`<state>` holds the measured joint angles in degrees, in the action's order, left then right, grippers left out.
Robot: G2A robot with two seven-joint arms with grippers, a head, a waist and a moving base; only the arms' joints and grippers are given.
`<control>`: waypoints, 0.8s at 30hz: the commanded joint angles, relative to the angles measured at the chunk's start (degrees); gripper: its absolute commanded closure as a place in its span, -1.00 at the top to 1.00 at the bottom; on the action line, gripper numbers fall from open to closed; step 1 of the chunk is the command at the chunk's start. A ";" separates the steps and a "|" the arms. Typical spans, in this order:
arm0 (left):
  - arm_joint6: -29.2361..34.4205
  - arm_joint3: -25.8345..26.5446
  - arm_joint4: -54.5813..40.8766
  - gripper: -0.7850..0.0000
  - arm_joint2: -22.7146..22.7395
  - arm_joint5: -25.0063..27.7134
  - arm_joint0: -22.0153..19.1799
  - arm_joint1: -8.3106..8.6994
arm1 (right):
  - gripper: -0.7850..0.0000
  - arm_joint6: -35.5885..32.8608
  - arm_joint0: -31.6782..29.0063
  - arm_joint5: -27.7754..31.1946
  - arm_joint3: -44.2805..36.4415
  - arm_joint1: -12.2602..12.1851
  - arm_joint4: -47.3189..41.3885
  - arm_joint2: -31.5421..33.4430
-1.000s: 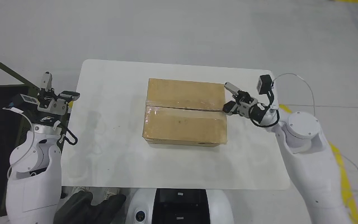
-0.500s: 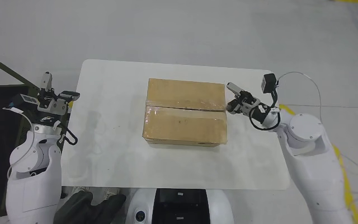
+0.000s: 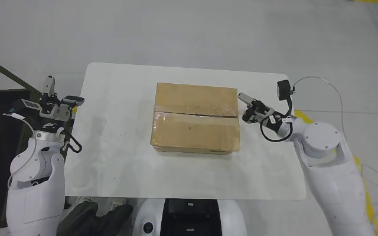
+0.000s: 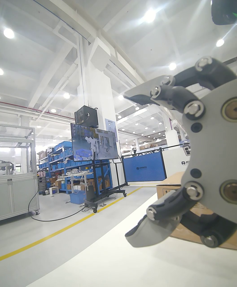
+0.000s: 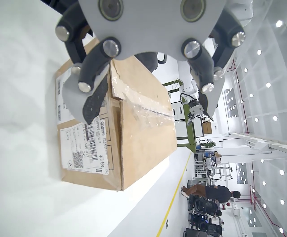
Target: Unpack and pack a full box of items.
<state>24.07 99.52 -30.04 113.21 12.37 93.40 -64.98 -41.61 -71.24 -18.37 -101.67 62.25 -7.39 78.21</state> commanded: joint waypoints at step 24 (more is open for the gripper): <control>0.00 0.00 0.00 1.00 0.00 0.00 0.00 0.00 | -0.42 0.19 -1.39 -8.47 -4.54 -0.79 5.94 -1.19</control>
<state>24.07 99.52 -30.04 113.21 12.37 93.40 -64.98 -41.48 -72.64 -26.78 -106.19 61.46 -1.48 77.03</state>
